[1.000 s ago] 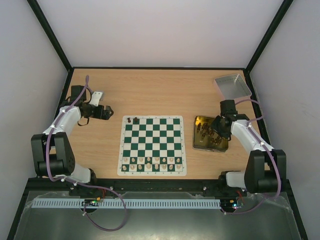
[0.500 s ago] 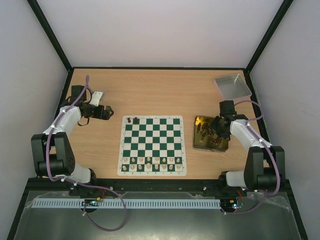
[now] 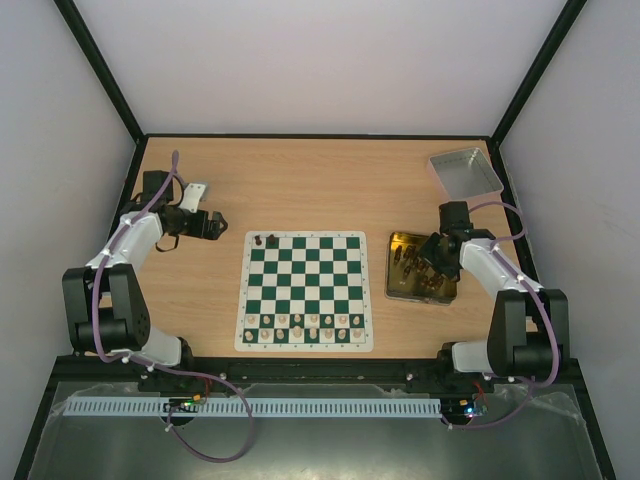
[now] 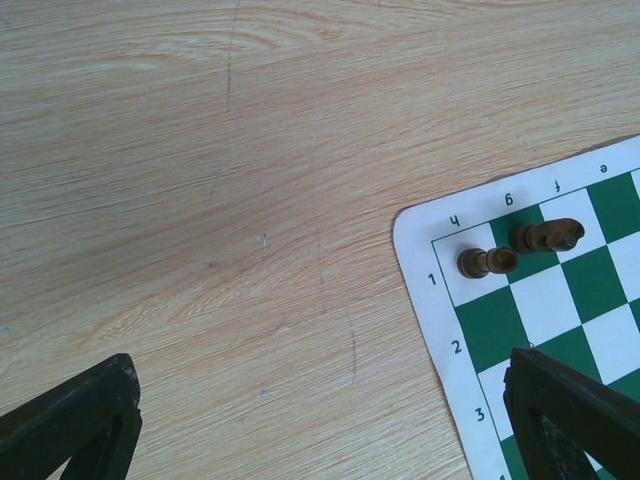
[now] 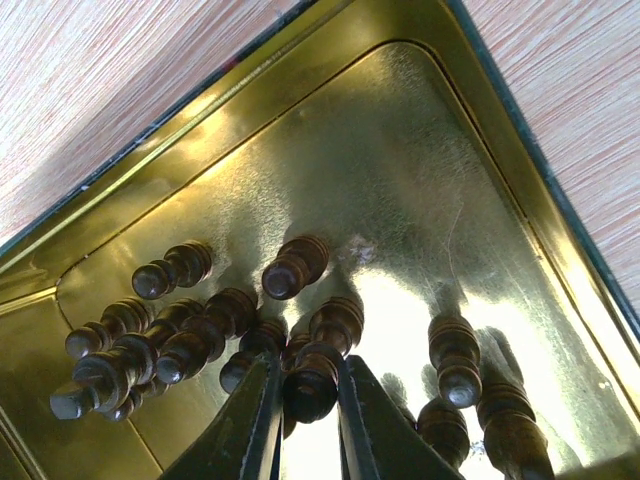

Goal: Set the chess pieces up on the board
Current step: Pick up the chess piece from the storage box.

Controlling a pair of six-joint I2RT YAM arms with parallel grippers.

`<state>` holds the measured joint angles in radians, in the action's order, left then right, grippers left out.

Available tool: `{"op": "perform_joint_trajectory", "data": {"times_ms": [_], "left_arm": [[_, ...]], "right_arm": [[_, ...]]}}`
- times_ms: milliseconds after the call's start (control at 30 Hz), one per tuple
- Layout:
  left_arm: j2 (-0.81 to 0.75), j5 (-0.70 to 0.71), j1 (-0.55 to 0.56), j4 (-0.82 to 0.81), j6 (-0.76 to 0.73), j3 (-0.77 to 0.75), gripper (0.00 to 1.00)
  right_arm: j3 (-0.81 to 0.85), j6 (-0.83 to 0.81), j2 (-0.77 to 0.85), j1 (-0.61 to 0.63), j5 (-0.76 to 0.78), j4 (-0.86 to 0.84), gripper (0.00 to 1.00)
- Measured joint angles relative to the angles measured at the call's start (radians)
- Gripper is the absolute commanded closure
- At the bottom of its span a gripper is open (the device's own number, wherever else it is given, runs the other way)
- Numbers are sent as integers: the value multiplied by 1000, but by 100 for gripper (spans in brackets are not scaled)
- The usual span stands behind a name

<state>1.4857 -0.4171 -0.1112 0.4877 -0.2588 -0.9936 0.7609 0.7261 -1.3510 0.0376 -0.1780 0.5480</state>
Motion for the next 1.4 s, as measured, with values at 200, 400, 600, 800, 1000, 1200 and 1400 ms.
{"op": "perform_joint_trajectory", "data": {"times_ms": [200,400,600,800,1000,1200,1400], "left_arm": [[8,0,2,0,-1,0,2],[10,0,6,0,-3,0,2],[10,0,6,0,-3,0,2],[10,-1,11,1,-3,0,2],[10,-1,13,1,-3,0,2],[10,0,13,1,-3,0,2],[10,0,13,2,-3,0,2]], "right_arm": [[0,0,3,-2,15,1,88],[1,0,22,-6,41,18,88],[35,-1,68,-6,67,68,89],[68,-4,133,-6,90,103,90],[94,-5,167,5,106,135,90],[152,-5,187,53,120,164,91],[225,-5,186,141,134,180,91]]}}
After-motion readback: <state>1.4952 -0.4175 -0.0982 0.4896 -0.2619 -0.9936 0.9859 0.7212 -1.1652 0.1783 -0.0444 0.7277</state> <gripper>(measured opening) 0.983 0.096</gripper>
